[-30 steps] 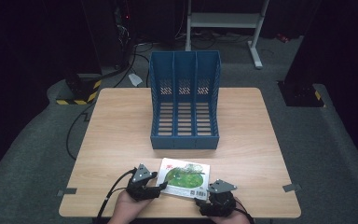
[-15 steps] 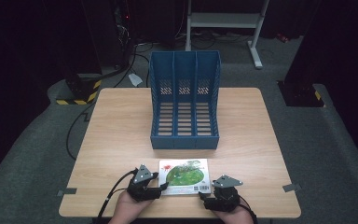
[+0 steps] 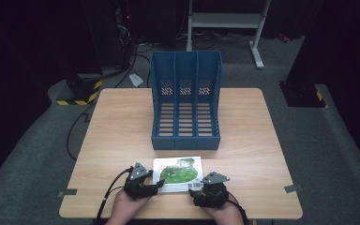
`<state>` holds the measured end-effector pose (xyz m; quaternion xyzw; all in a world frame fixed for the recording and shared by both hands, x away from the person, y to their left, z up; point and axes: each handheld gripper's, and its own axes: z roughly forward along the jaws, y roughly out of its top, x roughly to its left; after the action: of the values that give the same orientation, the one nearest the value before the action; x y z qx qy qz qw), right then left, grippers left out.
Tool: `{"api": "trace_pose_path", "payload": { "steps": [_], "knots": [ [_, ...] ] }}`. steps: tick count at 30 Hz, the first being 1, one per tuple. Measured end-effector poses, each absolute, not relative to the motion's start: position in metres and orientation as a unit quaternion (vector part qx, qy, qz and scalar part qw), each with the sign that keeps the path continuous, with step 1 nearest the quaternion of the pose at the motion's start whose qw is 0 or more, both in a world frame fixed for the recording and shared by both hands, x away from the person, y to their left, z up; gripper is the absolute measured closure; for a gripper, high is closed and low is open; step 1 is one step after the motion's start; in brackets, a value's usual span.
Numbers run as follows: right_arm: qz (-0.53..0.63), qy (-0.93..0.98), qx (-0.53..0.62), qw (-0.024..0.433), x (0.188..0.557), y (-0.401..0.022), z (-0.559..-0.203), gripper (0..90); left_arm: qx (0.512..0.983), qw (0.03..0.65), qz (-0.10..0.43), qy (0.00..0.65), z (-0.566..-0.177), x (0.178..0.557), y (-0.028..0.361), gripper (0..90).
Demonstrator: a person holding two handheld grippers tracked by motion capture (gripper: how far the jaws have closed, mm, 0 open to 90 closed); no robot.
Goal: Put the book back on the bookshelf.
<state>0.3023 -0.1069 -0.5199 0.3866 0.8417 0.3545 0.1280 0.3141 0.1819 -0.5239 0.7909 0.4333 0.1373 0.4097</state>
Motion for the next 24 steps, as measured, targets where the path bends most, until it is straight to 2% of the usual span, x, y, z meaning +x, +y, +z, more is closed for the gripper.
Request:
{"api": "trace_pose_path", "payload": {
  "steps": [5, 17, 24],
  "knots": [
    [0.355, 0.847, 0.377, 0.12, 0.308, -0.093, -0.52, 27.6, 0.78, 0.41, 0.143, 0.451, -0.524, 0.317, 0.193, 36.3],
    [0.379, 0.843, 0.361, 0.121, 0.3, -0.097, -0.523, 30.6, 0.758, 0.416, 0.145, 0.481, -0.523, 0.323, 0.195, 36.2],
    [0.387, 0.834, 0.37, 0.13, 0.304, -0.098, -0.522, 29.1, 0.731, 0.43, 0.119, 0.515, -0.522, 0.327, 0.195, 37.3]
  ]
}}
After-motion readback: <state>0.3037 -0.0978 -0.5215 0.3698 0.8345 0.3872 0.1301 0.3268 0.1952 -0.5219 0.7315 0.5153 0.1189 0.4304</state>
